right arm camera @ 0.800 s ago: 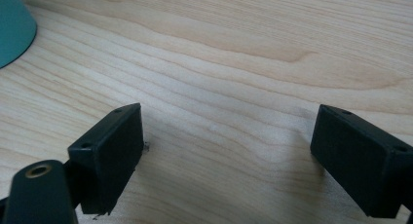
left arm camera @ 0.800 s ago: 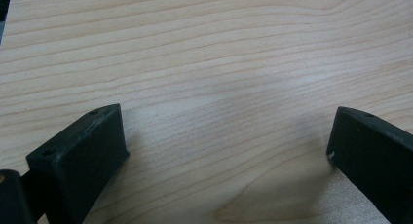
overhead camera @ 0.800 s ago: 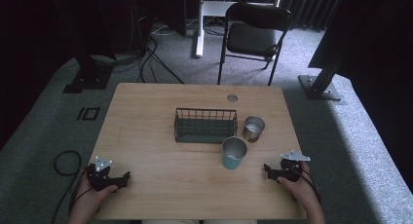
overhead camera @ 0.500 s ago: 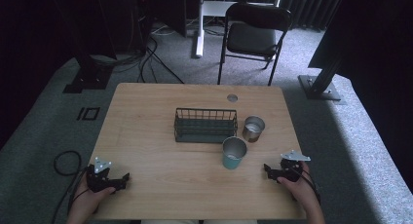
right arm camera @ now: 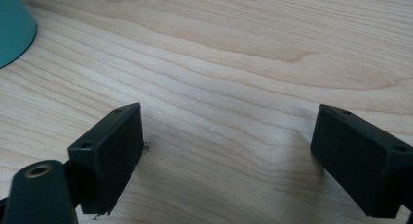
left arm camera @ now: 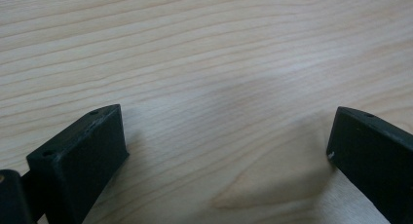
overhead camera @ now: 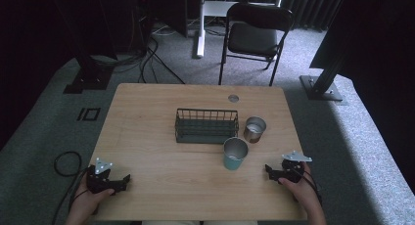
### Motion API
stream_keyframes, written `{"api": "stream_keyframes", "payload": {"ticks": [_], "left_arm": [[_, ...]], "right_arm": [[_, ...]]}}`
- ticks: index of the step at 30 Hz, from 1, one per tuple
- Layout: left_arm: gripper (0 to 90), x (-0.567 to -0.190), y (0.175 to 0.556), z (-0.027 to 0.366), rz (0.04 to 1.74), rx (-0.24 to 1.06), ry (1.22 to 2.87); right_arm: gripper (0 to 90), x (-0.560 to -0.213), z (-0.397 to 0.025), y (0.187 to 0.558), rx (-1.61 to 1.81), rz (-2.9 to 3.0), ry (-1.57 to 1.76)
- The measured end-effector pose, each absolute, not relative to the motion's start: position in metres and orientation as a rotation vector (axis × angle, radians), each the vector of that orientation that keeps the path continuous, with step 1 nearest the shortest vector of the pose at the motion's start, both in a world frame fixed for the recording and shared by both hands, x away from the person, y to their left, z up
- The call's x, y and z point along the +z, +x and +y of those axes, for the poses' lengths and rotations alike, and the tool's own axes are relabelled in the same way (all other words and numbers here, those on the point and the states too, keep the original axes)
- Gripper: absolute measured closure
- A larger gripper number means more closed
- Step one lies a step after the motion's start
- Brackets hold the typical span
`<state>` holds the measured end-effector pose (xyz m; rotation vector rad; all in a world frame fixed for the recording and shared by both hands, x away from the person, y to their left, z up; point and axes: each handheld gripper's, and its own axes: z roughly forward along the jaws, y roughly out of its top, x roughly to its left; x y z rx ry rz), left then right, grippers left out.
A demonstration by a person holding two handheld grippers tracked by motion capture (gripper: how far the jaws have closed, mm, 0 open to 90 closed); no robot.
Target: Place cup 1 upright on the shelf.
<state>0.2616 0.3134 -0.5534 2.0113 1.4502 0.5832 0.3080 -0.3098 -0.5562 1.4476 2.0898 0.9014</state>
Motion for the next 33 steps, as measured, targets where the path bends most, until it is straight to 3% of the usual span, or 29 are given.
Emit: {"api": "stream_keyframes", "payload": {"ticks": [33], "left_arm": [[1.3, -0.545, 0.265, 0.265, 1.148, 0.491, 2.141]], "right_arm": [[11.6, -0.556, -0.310, 0.308, 0.901, 2.090, 1.448]]}}
